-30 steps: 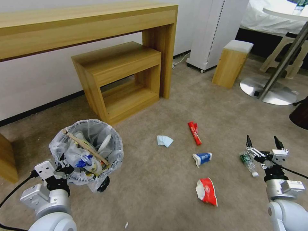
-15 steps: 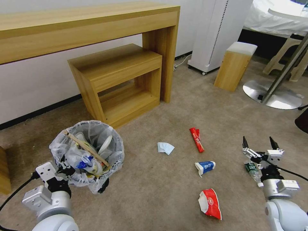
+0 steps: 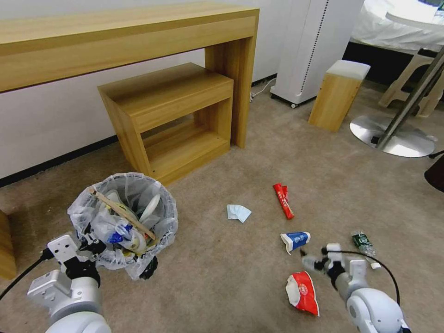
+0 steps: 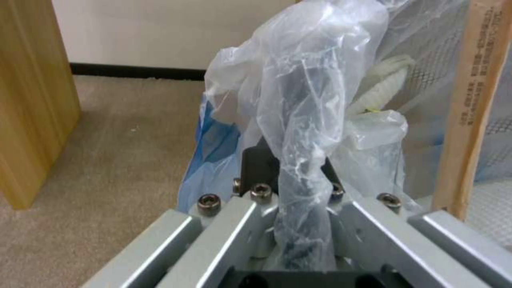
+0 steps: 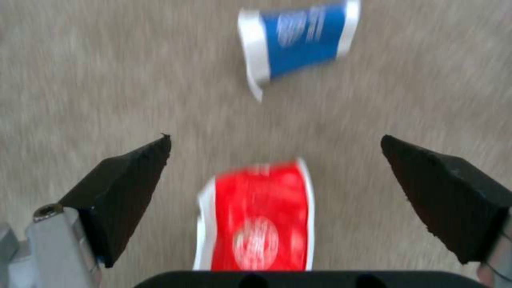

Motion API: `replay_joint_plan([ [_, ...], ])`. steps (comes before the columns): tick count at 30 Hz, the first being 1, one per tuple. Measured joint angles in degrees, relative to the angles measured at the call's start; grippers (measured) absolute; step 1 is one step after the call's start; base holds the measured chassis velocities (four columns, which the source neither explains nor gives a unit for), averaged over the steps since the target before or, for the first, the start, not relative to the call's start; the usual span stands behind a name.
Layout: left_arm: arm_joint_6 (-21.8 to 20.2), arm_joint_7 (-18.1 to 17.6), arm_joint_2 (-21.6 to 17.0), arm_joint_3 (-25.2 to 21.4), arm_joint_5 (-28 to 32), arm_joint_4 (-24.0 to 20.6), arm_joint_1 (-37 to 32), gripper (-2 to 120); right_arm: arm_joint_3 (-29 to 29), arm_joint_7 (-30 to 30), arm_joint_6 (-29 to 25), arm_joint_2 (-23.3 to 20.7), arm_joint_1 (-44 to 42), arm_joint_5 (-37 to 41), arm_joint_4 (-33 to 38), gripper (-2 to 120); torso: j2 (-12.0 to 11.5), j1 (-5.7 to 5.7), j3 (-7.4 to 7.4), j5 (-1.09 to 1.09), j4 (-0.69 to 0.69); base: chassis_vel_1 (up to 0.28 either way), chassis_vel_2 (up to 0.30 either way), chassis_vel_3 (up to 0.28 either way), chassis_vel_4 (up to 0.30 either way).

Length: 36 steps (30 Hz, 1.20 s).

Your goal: Pick up the trash bin and place the garbage on the floor into it.

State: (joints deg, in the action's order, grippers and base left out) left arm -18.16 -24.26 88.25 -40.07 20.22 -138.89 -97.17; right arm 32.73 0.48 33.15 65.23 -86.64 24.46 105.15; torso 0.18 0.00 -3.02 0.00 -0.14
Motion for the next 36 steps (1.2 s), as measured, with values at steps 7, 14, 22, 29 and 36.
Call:
replay_joint_plan([
  [7,0.51,-0.01,-0.08,-0.12,0.18,0.21,-0.06,0,-2.12,-1.94,2.55,-0.93,-0.02,0.94,-2.32,100,0.0,0.0,0.0,0.0,0.0,0.0,0.0,0.0,0.0],
  [14,0.61,-0.02,-0.06,0.24,0.03,0.88,0.29,0,-4.89,-6.38,1.06,1.93,2.24,-2.28,-7.49,97,0.0,0.0,0.0,0.0,0.01,0.0,0.0,0.0,0.0],
  [22,0.61,-0.06,-0.3,-0.03,0.05,1.51,0.91,0,-5.85,-6.14,1.85,2.36,3.36,-3.81,-10.79,69,0.0,0.0,0.0,0.0,0.01,0.0,0.0,0.0,0.0],
  [29,0.58,-0.08,-0.08,0.24,0.03,2.41,1.76,0,-5.61,-6.17,1.6,1.91,3.34,-4.06,-11.43,45,0.0,0.0,0.0,0.0,0.01,0.0,0.0,0.0,0.0],
  [36,0.57,-0.08,-0.02,0.31,-0.07,3.06,2.09,0,-5.27,-8.1,0.55,1.53,3.11,-5.79,-11.0,19,0.0,0.0,0.0,0.0,0.01,0.0,0.0,0.0,0.0],
])
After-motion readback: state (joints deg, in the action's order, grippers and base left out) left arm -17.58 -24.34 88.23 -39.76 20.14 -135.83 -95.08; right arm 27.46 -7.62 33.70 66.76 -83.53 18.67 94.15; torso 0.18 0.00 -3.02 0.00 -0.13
